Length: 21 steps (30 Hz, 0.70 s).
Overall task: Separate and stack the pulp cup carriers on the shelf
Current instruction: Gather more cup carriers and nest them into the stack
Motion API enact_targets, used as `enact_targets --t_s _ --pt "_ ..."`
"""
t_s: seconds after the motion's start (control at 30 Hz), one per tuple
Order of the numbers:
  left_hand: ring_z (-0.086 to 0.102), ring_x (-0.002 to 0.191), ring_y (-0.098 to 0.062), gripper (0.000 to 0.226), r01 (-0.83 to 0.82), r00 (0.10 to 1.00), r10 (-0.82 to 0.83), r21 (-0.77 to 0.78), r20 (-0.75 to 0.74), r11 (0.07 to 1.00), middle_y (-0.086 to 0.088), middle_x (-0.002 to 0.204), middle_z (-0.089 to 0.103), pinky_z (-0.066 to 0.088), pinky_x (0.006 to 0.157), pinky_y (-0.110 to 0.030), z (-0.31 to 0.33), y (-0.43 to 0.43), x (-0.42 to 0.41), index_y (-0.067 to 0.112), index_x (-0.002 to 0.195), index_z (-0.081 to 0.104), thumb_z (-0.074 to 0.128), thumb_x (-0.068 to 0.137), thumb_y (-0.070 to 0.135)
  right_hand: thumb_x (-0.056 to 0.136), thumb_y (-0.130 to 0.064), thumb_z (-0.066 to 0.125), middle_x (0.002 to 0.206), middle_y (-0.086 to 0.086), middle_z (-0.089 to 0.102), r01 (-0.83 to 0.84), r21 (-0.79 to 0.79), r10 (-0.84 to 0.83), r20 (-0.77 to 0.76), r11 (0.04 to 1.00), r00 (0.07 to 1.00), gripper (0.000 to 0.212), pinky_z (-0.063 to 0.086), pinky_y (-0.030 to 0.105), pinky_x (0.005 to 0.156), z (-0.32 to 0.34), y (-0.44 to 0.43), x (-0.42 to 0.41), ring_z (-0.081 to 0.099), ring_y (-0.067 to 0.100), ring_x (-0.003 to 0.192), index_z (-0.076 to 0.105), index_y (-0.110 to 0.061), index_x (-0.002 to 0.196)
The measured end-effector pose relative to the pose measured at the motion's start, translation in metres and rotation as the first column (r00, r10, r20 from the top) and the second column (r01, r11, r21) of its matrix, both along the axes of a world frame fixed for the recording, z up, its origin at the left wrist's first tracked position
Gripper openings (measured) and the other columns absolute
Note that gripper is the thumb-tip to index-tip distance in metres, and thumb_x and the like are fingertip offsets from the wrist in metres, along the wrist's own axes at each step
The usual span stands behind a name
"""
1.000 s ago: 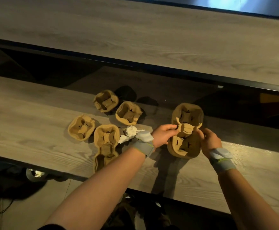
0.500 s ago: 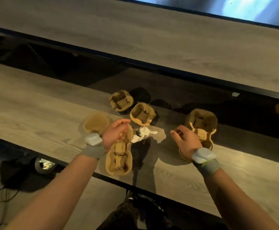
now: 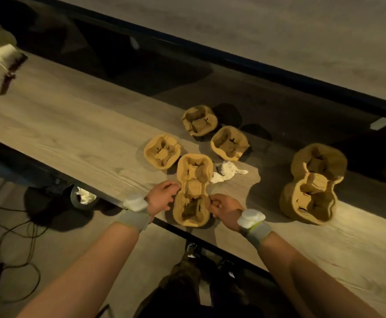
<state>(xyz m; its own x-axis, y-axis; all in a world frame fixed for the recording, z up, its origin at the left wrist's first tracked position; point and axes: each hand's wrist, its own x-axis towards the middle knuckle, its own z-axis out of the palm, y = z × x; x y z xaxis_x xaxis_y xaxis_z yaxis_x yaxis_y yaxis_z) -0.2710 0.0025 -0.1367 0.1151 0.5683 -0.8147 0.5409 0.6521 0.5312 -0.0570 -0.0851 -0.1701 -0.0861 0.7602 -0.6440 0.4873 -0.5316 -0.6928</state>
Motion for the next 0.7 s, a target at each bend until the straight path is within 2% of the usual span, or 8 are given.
enact_targets --t_s 0.17,0.27,0.33,0.43,0.53,0.6,0.7 --pt "0.061 0.108 -0.027 0.033 0.012 1.0 -0.011 -0.016 0.02 1.0 -0.008 0.114 0.065 0.051 0.071 -0.03 -0.002 0.0 -0.003 0.018 0.111 0.066 0.053 0.093 0.043 0.091 -0.027 0.063 0.085 0.011 0.069 0.024 0.061 -0.028 0.067 0.998 0.997 0.013 0.052 0.041 0.073 0.001 0.005 -0.008 0.065 0.034 0.081 0.068 -0.016 0.097" --pt "0.063 0.097 -0.025 0.033 -0.033 0.998 0.03 0.062 0.062 0.998 -0.007 0.101 0.068 0.05 0.074 -0.033 0.011 0.005 -0.005 0.016 0.107 0.071 0.059 0.09 0.042 0.091 -0.027 0.065 0.083 0.013 0.069 0.053 0.114 -0.058 0.042 0.992 0.997 0.014 0.052 0.043 0.072 0.012 0.01 -0.006 0.065 0.034 0.078 0.068 -0.014 0.095" --pt "0.065 0.092 -0.021 0.031 -0.071 0.993 0.059 0.113 0.106 0.991 -0.004 0.097 0.069 0.051 0.075 -0.035 0.027 0.01 -0.005 0.02 0.104 0.073 0.062 0.087 0.043 0.089 -0.026 0.066 0.082 0.009 0.07 0.077 0.15 -0.08 0.016 0.986 0.997 0.013 0.053 0.044 0.074 0.024 0.013 -0.001 0.067 0.031 0.078 0.069 -0.015 0.096" --pt "0.067 0.093 -0.02 0.039 -0.062 0.978 0.028 0.16 0.206 0.985 -0.001 0.097 0.072 0.051 0.074 -0.033 0.056 0.02 0.004 0.025 0.105 0.073 0.062 0.079 0.05 0.09 -0.017 0.066 0.076 -0.002 0.068 0.115 0.207 -0.108 -0.042 0.972 0.993 0.009 0.056 0.044 0.075 0.046 0.021 0.013 0.067 0.021 0.07 0.069 -0.023 0.097" --pt "0.066 0.094 -0.021 0.029 -0.013 0.96 -0.051 0.223 0.276 0.975 -0.001 0.099 0.073 0.049 0.075 -0.033 0.082 0.028 0.033 0.024 0.109 0.072 0.058 0.091 0.041 0.092 -0.016 0.064 0.079 -0.005 0.07 0.204 0.279 -0.203 -0.032 0.938 0.979 0.018 0.059 0.034 0.072 0.074 0.019 0.04 0.068 0.009 0.069 0.065 -0.033 0.097" --pt "0.064 0.091 -0.021 0.027 0.005 0.945 -0.091 0.264 0.313 0.965 -0.004 0.102 0.071 0.047 0.074 -0.032 0.093 0.033 0.058 0.019 0.111 0.071 0.054 0.096 0.033 0.092 -0.018 0.063 0.084 -0.005 0.071 0.23 0.327 -0.238 -0.015 0.917 0.971 0.018 0.057 0.023 0.068 0.089 0.014 0.06 0.069 0.006 0.072 0.065 -0.034 0.1" --pt "0.058 0.087 -0.02 0.026 0.058 0.917 -0.157 0.267 0.368 0.962 -0.011 0.1 0.067 0.044 0.07 -0.032 0.102 0.034 0.098 0.013 0.112 0.069 0.051 0.098 0.025 0.093 -0.02 0.063 0.092 -0.009 0.071 0.234 0.376 -0.276 0.062 0.897 0.959 0.017 0.054 0.017 0.072 0.106 0.003 0.09 0.067 0.003 0.08 0.068 -0.027 0.108"
